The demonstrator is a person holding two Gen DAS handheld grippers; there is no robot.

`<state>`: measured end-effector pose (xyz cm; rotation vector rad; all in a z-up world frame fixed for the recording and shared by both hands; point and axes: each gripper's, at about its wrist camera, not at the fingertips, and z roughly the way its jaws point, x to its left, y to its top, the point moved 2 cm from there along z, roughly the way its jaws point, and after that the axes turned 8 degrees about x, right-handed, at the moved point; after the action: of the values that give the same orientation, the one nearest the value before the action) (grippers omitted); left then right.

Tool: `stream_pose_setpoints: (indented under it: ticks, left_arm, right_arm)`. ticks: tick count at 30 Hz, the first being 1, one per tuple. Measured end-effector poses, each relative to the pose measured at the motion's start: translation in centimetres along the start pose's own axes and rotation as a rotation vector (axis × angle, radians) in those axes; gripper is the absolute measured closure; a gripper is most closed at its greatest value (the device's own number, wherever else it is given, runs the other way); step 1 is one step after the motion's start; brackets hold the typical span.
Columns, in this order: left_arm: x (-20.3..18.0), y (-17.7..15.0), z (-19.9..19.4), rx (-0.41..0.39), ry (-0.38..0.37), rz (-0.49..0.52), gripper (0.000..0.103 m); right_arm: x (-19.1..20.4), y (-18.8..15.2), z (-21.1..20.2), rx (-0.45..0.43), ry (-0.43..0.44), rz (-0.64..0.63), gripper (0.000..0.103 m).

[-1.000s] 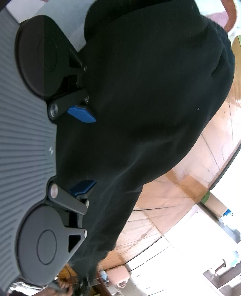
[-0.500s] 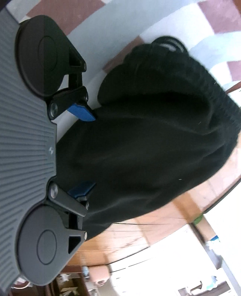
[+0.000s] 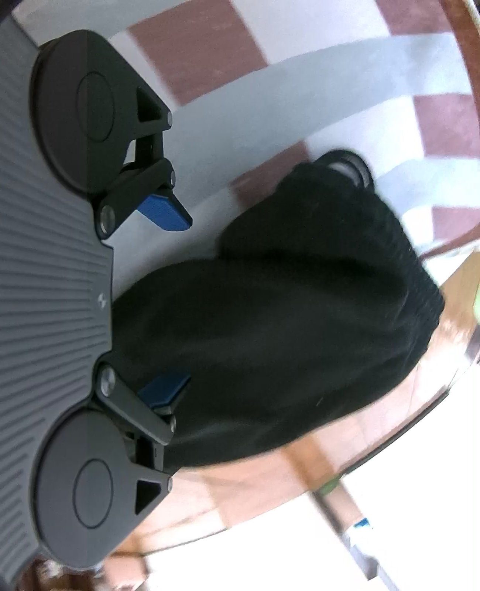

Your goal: Fold clothes

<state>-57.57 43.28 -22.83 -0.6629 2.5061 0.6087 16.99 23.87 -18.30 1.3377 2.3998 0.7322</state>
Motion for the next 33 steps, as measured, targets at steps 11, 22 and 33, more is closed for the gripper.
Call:
stream_pose_setpoints:
  ticks: [11, 22, 33]
  left_arm:
    - [-0.3, 4.1, 4.5, -0.091, -0.169, -0.131, 0.006]
    - [-2.0, 9.2, -4.2, -0.242, -0.284, 0.131, 0.071]
    - [1.3, 10.0, -4.8, -0.170, -0.190, 0.046, 0.075]
  right_arm:
    - [-1.6, 0.1, 1.9, 0.014, 0.095, 0.060, 0.089]
    - [-4.2, 5.0, -8.7, -0.081, 0.352, 0.114, 0.094]
    - [-12.4, -6.8, -7.9, 0.044, 0.397, 0.255, 0.094]
